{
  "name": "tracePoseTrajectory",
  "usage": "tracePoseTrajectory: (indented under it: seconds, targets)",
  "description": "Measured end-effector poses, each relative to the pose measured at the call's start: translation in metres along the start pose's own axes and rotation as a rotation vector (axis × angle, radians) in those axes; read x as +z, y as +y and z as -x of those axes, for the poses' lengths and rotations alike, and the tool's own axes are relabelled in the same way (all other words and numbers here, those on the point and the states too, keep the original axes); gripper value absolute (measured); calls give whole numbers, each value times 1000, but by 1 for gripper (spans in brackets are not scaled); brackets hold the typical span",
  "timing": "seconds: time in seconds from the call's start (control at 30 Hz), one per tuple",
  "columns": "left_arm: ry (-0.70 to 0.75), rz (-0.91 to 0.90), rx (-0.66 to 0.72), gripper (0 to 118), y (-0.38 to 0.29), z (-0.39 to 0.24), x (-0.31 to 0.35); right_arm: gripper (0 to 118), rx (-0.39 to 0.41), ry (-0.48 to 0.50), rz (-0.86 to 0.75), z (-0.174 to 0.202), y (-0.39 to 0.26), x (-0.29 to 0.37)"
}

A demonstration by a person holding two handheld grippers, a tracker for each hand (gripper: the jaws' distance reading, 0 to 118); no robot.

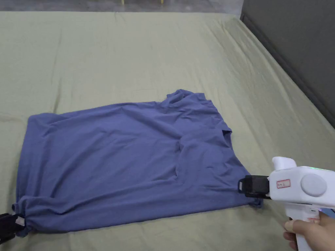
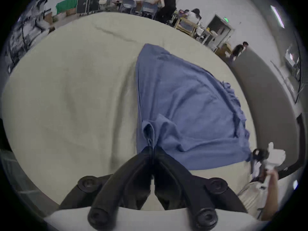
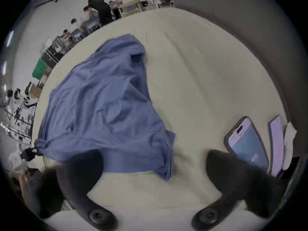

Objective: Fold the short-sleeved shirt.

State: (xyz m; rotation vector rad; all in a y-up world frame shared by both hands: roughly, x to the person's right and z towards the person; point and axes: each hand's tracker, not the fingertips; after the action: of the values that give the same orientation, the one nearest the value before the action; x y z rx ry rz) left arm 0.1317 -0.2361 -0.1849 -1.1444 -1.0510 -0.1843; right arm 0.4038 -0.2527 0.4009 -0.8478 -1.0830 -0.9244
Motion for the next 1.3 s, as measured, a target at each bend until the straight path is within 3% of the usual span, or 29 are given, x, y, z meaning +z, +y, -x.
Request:
tracePoseTrajectory:
  seconds: [0.1,0.17,0.2,0.23,0.27,0.3,0.33,0.37,0.5,0.57,0.63,0.7,0.8,0.9,1.1,1.3]
  targets:
    - [1,-7,8,1,-1,2,-2,116,29,-12,2,-4,2,4]
    - [16,-7,14,1,-3,6,-2,111,6,8,60,2,-13,-9]
    - [6,-7,32,1,-2,8,-2,94,-3,35,59,2,-15,-9]
    - [6,-7,46,1,-1,12,-2,55,-1,26,31,3,-18,-5]
    - [14,-6,51,1,0,14,-2,32,16,-19,-5,2,-18,-7]
    - [20,-4,52,1,-3,15,-3,21,47,-34,-28,1,-19,-5]
    - [19,-3,58,1,-1,17,-4,16,29,54,-34,-1,-19,-3]
    - [15,0,70,1,0,19,-4,15,-16,130,-25,-2,-17,-1]
    - [18,2,101,1,7,17,-8,12,16,111,-86,12,-3,24]
    - [47,-1,110,1,18,16,-10,12,7,168,-126,16,16,31]
    - [28,-12,145,1,37,15,-13,11,12,149,-134,23,45,31]
    - [7,-30,158,1,54,9,-17,11,66,80,-179,42,71,31]
    - [3,-46,137,1,79,1,-30,11,39,116,-157,52,112,9]
    - [-38,-51,195,1,108,-1,-46,11,76,100,-140,70,145,-14]
    - [14,-74,266,1,165,-5,-83,11,46,61,-124,81,197,-61]
    - [149,-28,207,1,174,-8,-134,11,14,2,-118,79,196,-99]
